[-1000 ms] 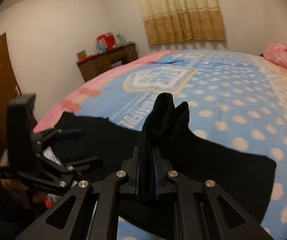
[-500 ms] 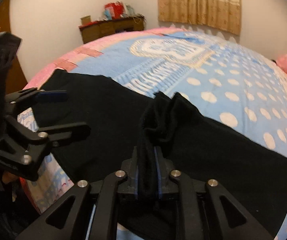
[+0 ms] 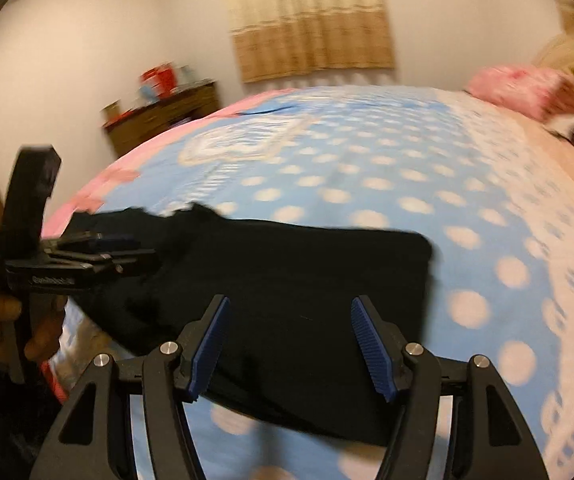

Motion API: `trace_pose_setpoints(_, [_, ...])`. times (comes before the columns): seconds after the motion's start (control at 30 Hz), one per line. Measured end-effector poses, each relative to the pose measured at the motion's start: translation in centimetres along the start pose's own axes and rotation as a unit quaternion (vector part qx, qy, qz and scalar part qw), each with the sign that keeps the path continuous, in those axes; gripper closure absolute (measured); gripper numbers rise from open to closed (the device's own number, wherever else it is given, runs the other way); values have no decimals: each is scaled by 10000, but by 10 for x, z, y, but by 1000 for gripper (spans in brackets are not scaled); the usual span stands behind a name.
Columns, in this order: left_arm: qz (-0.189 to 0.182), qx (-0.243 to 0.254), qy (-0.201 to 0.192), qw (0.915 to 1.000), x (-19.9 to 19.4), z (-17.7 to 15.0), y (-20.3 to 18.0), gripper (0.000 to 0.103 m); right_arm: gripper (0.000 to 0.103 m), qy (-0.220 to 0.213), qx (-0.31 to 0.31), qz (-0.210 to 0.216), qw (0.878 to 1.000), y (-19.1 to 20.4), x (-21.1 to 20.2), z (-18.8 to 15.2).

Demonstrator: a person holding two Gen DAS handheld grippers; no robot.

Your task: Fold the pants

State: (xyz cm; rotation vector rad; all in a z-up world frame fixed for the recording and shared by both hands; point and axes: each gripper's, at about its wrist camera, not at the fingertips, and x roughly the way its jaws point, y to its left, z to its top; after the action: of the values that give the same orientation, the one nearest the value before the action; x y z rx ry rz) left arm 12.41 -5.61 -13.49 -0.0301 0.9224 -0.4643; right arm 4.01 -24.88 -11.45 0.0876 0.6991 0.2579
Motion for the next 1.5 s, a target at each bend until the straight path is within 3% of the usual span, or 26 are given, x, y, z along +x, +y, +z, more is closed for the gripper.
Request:
trace_pose_setpoints(0.07, [183, 128, -80, 9997, 4, 1, -9, 28, 39, -40, -33, -85, 10000, -3, -4, -5])
trace_pose_setpoints(0.13, [228, 229, -82, 9994, 3, 2, -12, 67, 39, -39, -488, -133, 9987, 9, -6, -12])
trace_pose_setpoints(0.2, [171, 202, -36, 9996, -1, 1, -8, 82, 40, -72, -975, -137, 9951, 23, -9, -21])
trace_pose_setpoints(0.27, [59, 151, -9, 9999, -7, -1, -3, 88, 59, -57, -1304, 8, 9914, 37, -3, -26])
trace_pose_setpoints(0.3, [10, 133, -18, 9999, -10, -2, -1, 90, 62, -26, -1355, 48, 9908, 40, 1, -27])
trace_pose_setpoints(0.37, [-3, 224, -44, 9997, -16, -6, -3, 90, 69, 102, -1397, 19, 9901, 43, 12, -28])
trace_pose_setpoints(0.5, [-28, 271, -55, 9996, -18, -8, -3, 89, 72, 139, -1526, -34, 9882, 47, 21, -26])
trace_pose_setpoints(0.77, [15, 108, -49, 9999, -4, -5, -3, 70, 72, 139, -1886, -175, 9818, 55, 22, -30])
trace_pose_setpoints(0.8, [-4, 125, -60, 9999, -4, -5, -5, 71, 72, 129, -1864, -168, 9822, 55, 22, -31])
trace_pose_setpoints(0.87, [-42, 174, -55, 9998, -4, -5, -8, 91, 72, 123, -1848, -163, 9826, 55, 22, -31])
trace_pose_setpoints(1.0, [-269, -36, 0, 9996, -15, -5, 1, 93, 72, 126, -1707, -84, 9852, 52, 20, -28])
trace_pose_setpoints(1.07, [-334, -107, -53, 9994, -26, -8, 5, 93, 86, 134, -1652, -40, 9862, 50, 16, -25])
trace_pose_setpoints(1.17, [-344, -179, -25, 9992, -33, -14, 12, 93, 86, 29, -1626, -13, 9867, 51, 10, -25])
trace_pose_setpoints(1.27, [-306, -330, 127, 9989, -16, -20, 19, 92, 86, 222, -1644, -44, 9861, 50, 23, -29])
trace_pose_setpoints(1.37, [-192, -277, 63, 9994, -18, -19, 16, 85, 86, 239, -1629, -69, 9863, 51, 25, -25])
trace_pose_setpoints(1.5, [248, -154, -160, 9994, -28, -17, 14, 57, 80, -17, -1682, -198, 9856, 50, 10, -17])
